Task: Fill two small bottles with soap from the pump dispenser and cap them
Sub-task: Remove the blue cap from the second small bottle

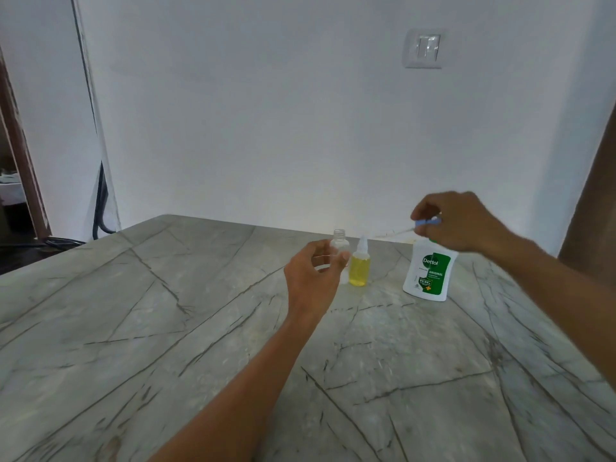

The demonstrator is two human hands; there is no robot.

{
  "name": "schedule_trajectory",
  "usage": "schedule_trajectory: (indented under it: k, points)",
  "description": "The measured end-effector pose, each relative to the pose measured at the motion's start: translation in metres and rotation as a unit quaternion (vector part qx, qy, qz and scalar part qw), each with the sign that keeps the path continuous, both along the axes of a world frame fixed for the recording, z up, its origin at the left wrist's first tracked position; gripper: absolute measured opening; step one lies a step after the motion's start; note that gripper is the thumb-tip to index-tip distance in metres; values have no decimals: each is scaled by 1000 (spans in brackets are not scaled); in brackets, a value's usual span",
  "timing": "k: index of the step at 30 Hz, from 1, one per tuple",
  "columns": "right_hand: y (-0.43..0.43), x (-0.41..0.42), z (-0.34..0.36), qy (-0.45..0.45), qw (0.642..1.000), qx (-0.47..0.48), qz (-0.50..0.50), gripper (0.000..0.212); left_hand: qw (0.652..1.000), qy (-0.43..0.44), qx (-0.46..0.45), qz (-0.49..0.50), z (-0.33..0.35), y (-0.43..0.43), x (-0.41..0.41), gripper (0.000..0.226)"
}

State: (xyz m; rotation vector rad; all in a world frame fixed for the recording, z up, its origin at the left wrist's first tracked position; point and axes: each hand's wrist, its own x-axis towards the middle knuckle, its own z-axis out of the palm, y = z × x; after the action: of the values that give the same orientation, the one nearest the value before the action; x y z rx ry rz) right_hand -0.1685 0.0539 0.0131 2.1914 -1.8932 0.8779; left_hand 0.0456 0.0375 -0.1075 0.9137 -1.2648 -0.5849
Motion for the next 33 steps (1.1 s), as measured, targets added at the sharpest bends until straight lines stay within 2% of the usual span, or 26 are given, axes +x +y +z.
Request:
schedule_trajectory:
  k: [3,7,13,18,24,27,30,33]
  points:
    - [-11,0,-43,-34,999,-18,-27,11,1000,3,4,-2,0,-1,-1,32]
    - [-25,7,-83,-22,998,-37,-46,9,1000,10,8,-3,2,0,-1,31]
    - [-41,24,-104,-43,998,-22,-37,21,999,32,11,12,5,-2,2,29]
    - [-41,31,-115,6,993,11,-118,26,999,42,13,12,6,-2,3,29]
    - [-51,39,-116,48,989,-9,-140,13,999,38,12,-4,5,1,-2,30]
    - [-65,42,-119,52,990,-9,-131,22,999,38,11,-6,5,2,-3,28]
    - [-83,42,-125,-3,993,17,-116,39,999,43,15,-6,5,3,-3,28]
    - [-96,42,-133,-12,994,36,-104,41,999,48,16,-11,6,4,-4,28]
